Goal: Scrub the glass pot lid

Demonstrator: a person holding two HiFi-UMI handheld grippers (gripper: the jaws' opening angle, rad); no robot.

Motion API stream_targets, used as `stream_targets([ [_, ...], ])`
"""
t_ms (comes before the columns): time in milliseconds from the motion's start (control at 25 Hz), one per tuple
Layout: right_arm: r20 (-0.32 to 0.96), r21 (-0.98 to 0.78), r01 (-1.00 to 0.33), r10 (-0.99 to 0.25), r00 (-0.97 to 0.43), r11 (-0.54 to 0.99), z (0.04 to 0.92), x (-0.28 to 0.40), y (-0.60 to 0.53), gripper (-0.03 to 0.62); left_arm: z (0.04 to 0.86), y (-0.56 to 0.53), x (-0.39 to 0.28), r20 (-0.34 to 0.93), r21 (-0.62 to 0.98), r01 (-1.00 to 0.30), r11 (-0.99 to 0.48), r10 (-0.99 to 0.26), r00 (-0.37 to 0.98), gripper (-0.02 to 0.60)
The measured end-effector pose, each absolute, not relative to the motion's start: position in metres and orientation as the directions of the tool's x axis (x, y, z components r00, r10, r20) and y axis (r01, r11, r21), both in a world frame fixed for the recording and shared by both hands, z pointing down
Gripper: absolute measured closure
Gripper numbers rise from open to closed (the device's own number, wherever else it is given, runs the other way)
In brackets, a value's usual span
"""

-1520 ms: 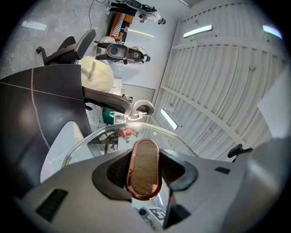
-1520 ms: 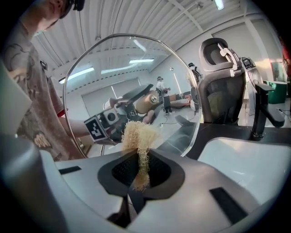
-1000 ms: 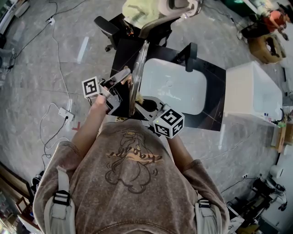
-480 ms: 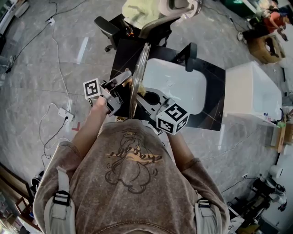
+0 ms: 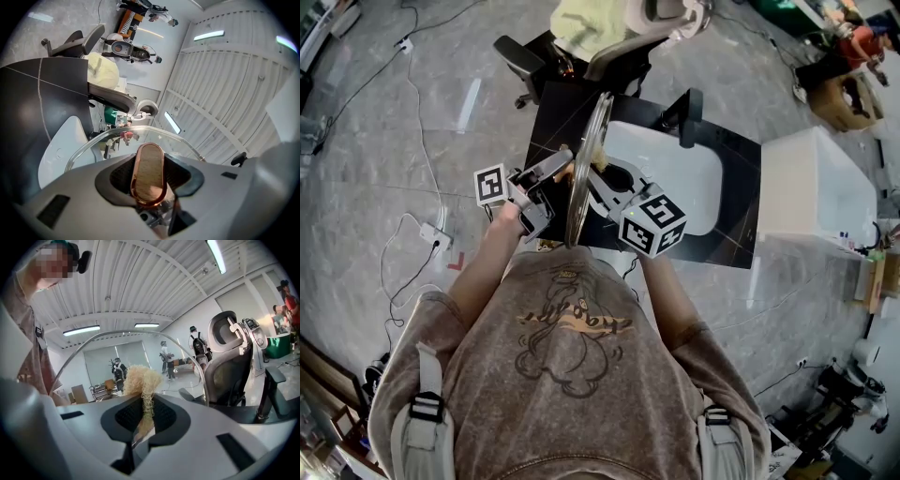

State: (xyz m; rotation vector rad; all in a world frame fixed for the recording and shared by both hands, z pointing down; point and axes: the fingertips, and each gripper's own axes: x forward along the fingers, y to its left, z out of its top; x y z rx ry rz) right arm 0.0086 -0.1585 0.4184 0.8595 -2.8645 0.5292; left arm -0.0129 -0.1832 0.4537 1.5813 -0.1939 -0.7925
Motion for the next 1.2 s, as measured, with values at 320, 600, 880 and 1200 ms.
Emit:
stream_targets([
  [320, 0.206, -0.299, -0.612, -0.577, -0.790, 0.732, 0.431, 0.015, -0.187, 0.551, 0.455, -0.180, -0.012, -0.373, 0.927, 0.327, -0.184, -0.545, 0.751, 0.400],
  [600, 0.231, -0.278, -0.650, -0.607, -0.760, 0.708, 0.441, 0.018, -0.201, 0.553, 0.456, -0.176, -0.014, -0.381, 0.923, 0.342, -0.176, -0.541, 0.749, 0.400],
  [880, 0.260, -0.279, -0.686, -0.634, -0.728, 0.673, 0.457, 0.025, -0.213, 0.553, 0.454, -0.172, -0.014, -0.396, 0.917, 0.357, -0.179, -0.529, 0.750, 0.400],
  [1200, 0.328, -0.296, -0.719, -0.640, -0.695, 0.629, 0.491, 0.032, -0.214, 0.553, 0.454, -0.167, -0.016, -0.408, 0.912, 0.365, -0.189, -0.521, 0.750, 0.400],
])
